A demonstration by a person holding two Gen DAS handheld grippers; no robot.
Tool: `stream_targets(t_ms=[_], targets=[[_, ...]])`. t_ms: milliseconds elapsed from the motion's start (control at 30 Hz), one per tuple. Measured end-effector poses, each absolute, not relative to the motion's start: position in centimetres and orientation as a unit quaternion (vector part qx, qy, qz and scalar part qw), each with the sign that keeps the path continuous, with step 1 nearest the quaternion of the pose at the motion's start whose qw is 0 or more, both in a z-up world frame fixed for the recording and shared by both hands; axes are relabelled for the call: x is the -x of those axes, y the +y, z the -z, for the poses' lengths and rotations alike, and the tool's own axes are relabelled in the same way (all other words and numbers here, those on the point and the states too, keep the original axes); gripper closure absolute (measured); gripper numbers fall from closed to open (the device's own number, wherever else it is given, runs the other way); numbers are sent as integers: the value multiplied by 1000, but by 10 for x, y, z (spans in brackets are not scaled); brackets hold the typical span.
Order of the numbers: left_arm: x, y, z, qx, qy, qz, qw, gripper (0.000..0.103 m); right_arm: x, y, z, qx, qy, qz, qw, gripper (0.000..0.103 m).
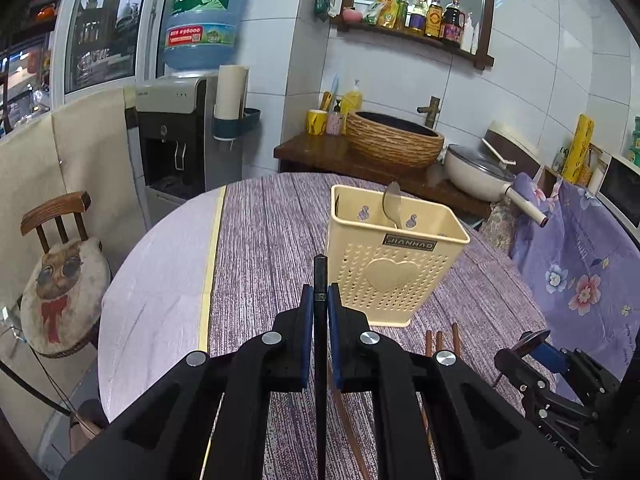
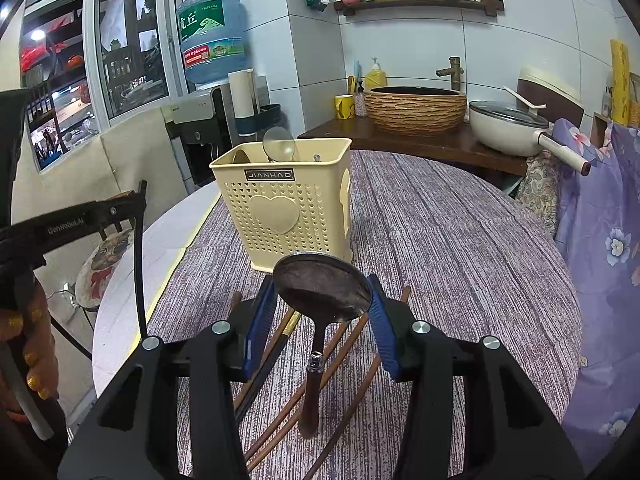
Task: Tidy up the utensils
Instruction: 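Carry the silver spoon with the right tool while the left tool carries the chopstick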
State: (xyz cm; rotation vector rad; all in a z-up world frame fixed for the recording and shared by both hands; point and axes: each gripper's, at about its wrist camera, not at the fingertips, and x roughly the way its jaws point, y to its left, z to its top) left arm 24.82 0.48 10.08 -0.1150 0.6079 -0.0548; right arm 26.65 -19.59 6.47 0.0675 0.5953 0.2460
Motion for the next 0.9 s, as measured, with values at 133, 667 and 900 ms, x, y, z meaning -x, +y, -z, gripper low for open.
stream_targets(t_ms=[133, 667, 900], targets=[[-245, 5, -108, 53, 288, 29, 956, 95, -265, -195, -67, -32, 290, -122, 949, 57], [-237, 7, -130, 51, 259, 32, 964, 95, -266, -198, -75, -38, 287, -130, 948, 57], [-238, 6, -136, 47, 251, 34, 966, 95, -270, -198, -81, -42, 287, -139, 947, 57]])
